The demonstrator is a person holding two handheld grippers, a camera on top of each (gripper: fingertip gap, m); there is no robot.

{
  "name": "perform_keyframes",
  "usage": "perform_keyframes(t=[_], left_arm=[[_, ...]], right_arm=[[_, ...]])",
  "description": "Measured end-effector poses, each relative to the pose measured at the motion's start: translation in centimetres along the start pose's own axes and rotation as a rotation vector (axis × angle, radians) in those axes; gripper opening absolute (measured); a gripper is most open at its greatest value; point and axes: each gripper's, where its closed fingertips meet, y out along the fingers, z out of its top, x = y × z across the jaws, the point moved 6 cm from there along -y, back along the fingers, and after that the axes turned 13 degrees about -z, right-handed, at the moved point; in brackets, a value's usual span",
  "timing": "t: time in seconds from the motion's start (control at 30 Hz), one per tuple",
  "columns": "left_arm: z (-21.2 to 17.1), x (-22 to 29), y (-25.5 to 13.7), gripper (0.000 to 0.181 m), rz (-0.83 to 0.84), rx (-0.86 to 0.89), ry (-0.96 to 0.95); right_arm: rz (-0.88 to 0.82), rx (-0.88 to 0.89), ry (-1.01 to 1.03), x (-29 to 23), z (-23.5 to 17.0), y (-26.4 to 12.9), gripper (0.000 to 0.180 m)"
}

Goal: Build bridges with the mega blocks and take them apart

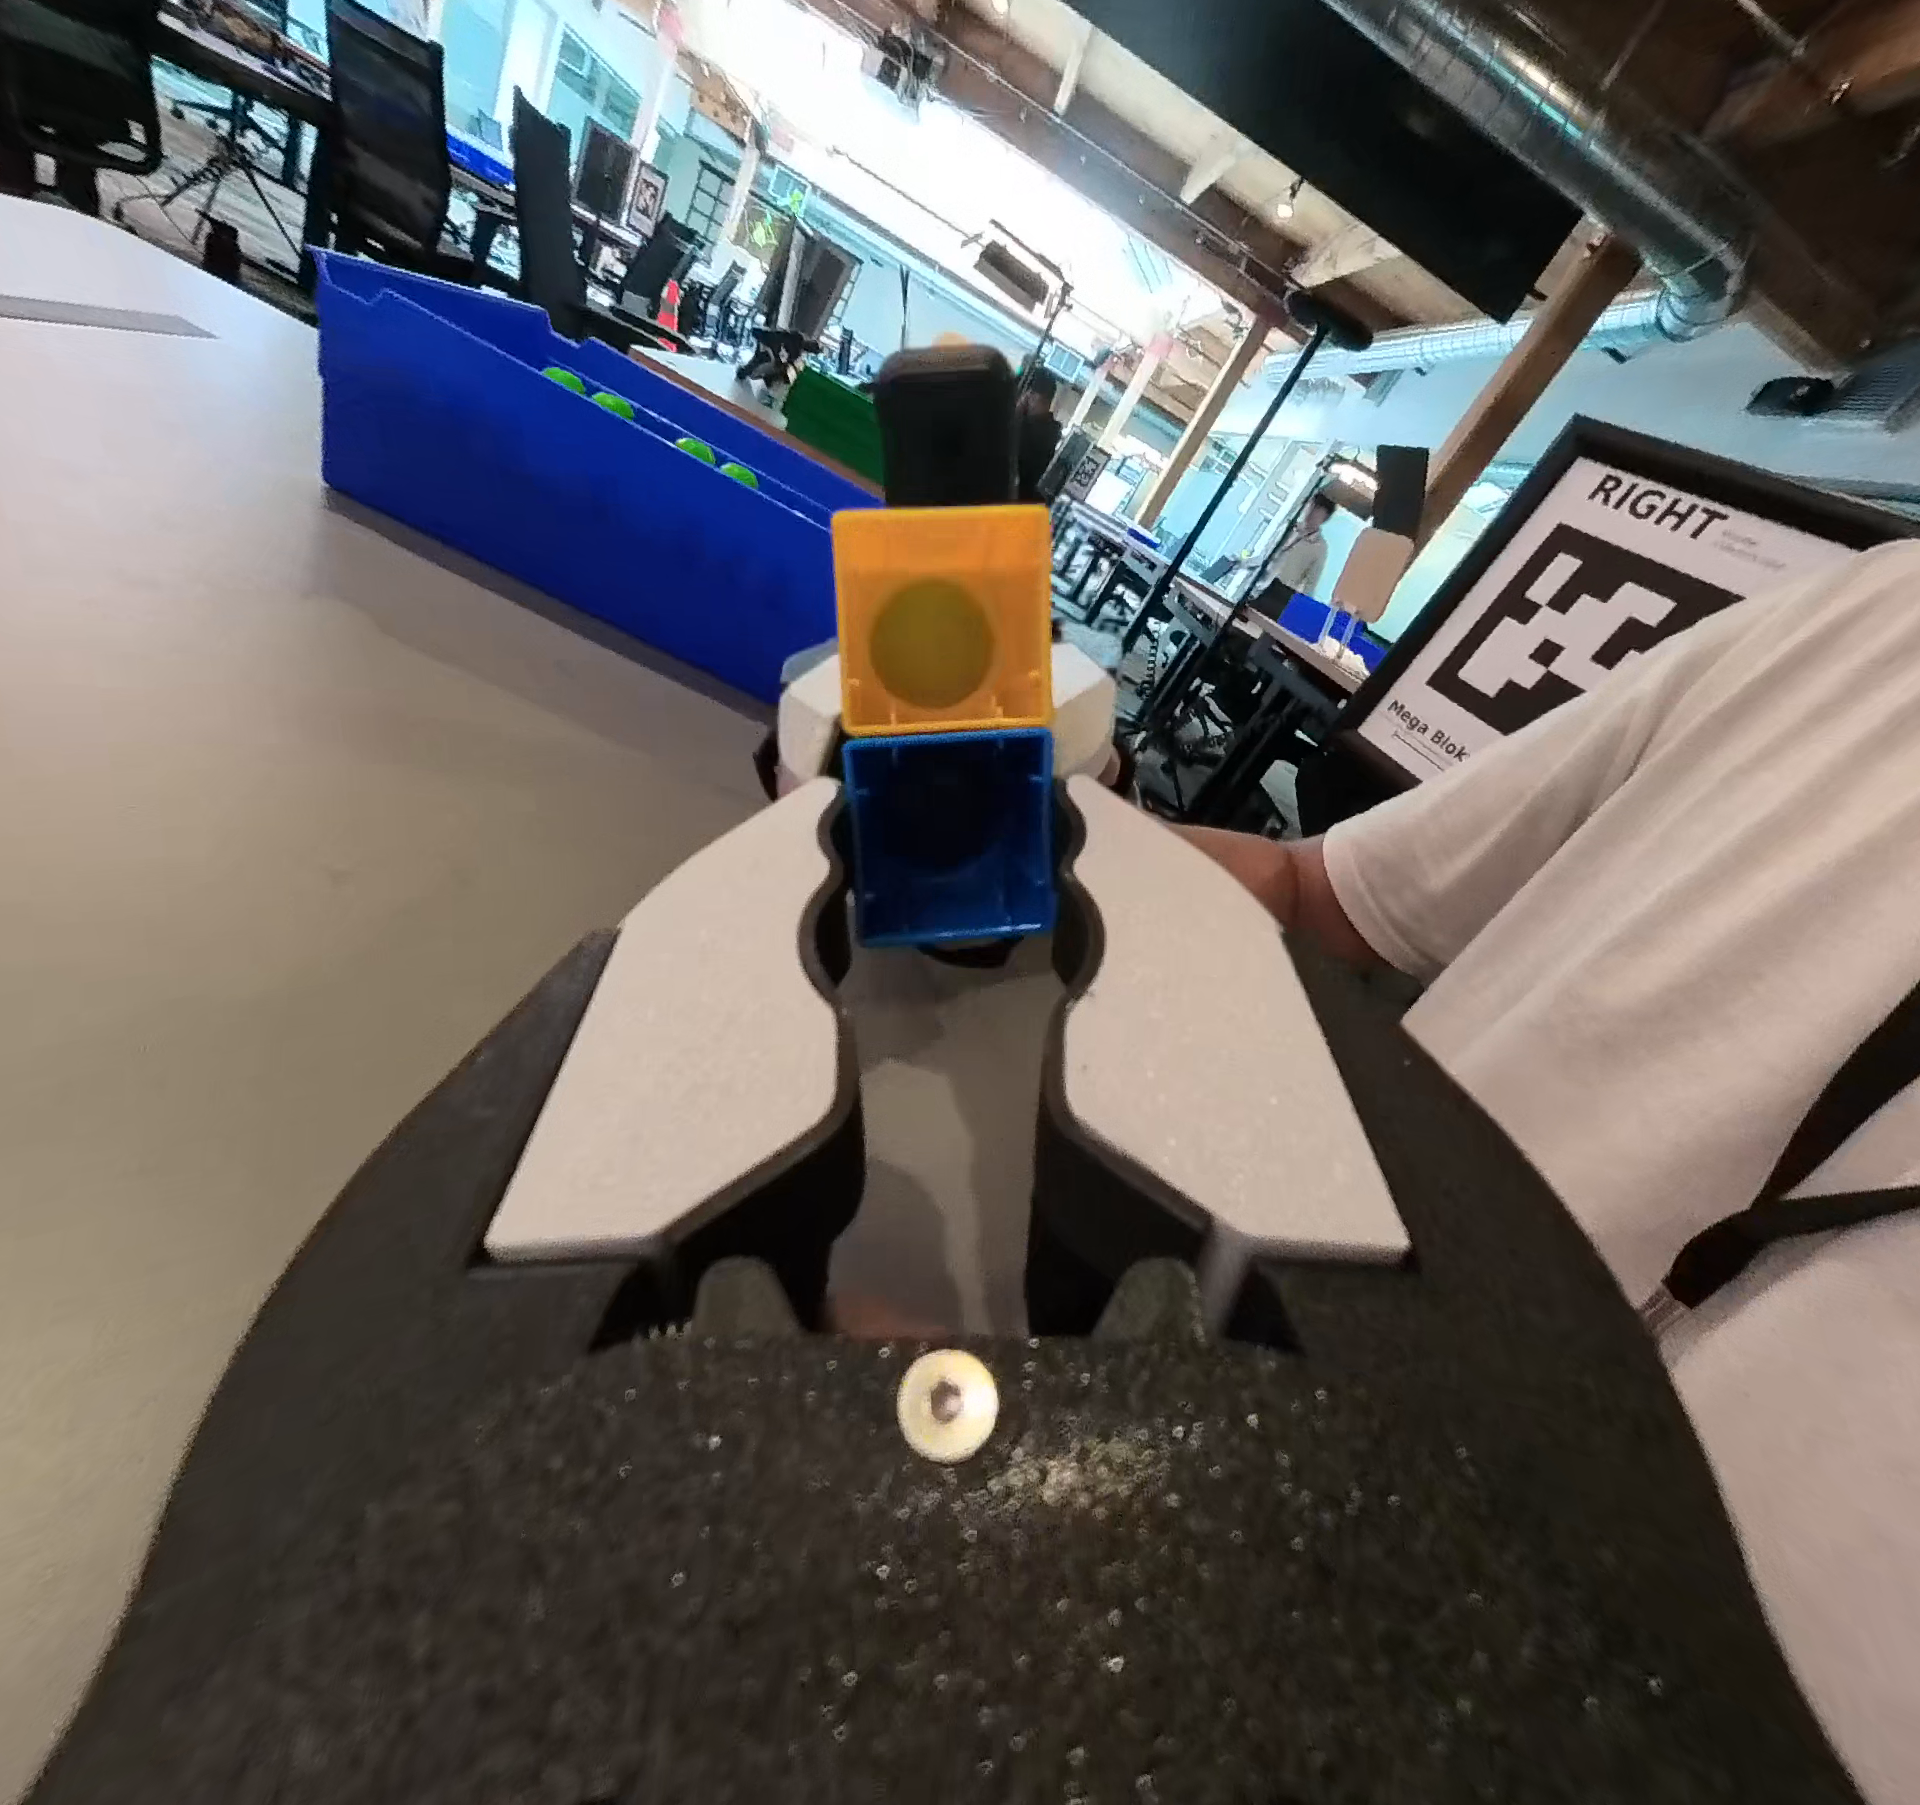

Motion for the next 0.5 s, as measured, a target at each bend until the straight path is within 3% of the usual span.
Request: perform_keyframes(t=[0.2,0.3,0.5], left_arm=[[0.3,0.3,0.1,0.035,-0.011,0.028,0.010],[0.3,0.3,0.1,0.035,-0.009,0.028,0.018],[0.1,0.7,0.2,0.034,0.024,-0.064,0.074]], right_arm=[[-0.006,-0.020,0.030,0.2,-0.8,0.7,0.051],[0.012,0.015,-0.007,-0.4,-0.4,0.8,0.035],[-0.016,0.054,-0.112,-0.8,0.1,0.4,0.034]])
